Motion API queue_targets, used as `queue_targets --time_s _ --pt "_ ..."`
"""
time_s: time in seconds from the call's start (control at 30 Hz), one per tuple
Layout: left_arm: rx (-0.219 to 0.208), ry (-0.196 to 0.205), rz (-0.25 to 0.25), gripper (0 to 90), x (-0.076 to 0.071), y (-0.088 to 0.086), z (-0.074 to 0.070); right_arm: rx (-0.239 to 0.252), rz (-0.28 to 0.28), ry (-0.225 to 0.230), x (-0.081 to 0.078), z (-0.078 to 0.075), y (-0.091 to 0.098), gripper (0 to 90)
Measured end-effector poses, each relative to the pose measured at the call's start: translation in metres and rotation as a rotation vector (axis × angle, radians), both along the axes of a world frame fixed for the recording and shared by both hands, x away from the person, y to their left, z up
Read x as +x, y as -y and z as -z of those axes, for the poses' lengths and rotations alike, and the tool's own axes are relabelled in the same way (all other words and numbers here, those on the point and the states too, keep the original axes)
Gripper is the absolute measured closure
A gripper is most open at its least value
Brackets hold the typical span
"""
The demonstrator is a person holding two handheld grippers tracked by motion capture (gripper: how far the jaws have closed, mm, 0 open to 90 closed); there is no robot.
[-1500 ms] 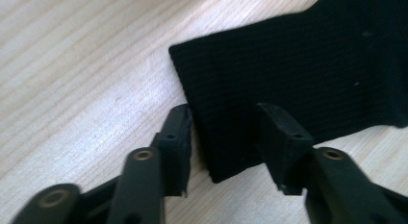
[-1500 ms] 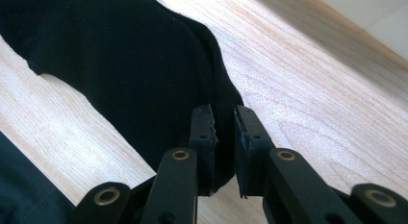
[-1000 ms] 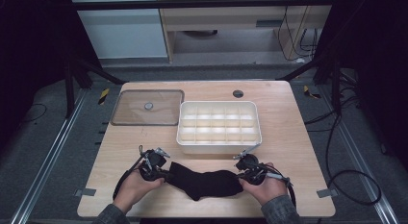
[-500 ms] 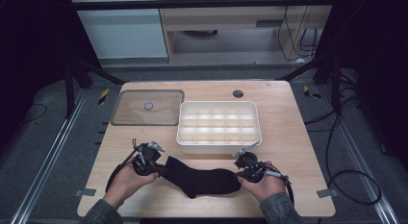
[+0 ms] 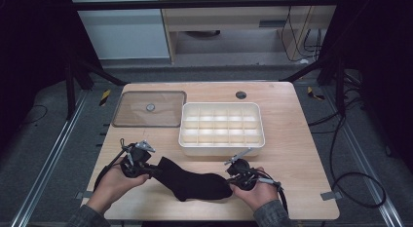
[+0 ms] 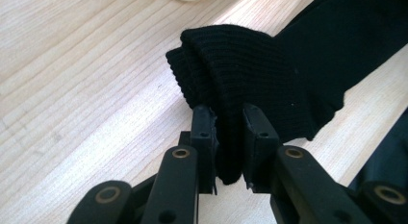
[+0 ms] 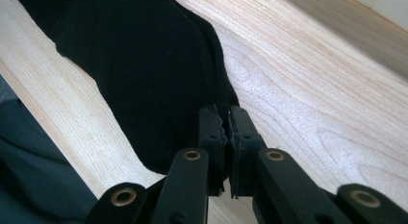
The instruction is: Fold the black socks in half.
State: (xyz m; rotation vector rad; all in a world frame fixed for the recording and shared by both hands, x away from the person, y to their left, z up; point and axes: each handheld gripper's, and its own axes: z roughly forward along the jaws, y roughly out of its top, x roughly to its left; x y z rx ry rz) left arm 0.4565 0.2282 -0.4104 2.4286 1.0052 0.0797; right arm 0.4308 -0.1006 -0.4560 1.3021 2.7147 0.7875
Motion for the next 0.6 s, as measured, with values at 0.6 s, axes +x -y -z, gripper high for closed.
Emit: queue_targets --time_s 0.6 --pt "-0.024 0.037 0.04 76.2 -0.01 0.011 -0.02 0.022 -0.026 0.022 0.001 0.001 -0.01 86.1"
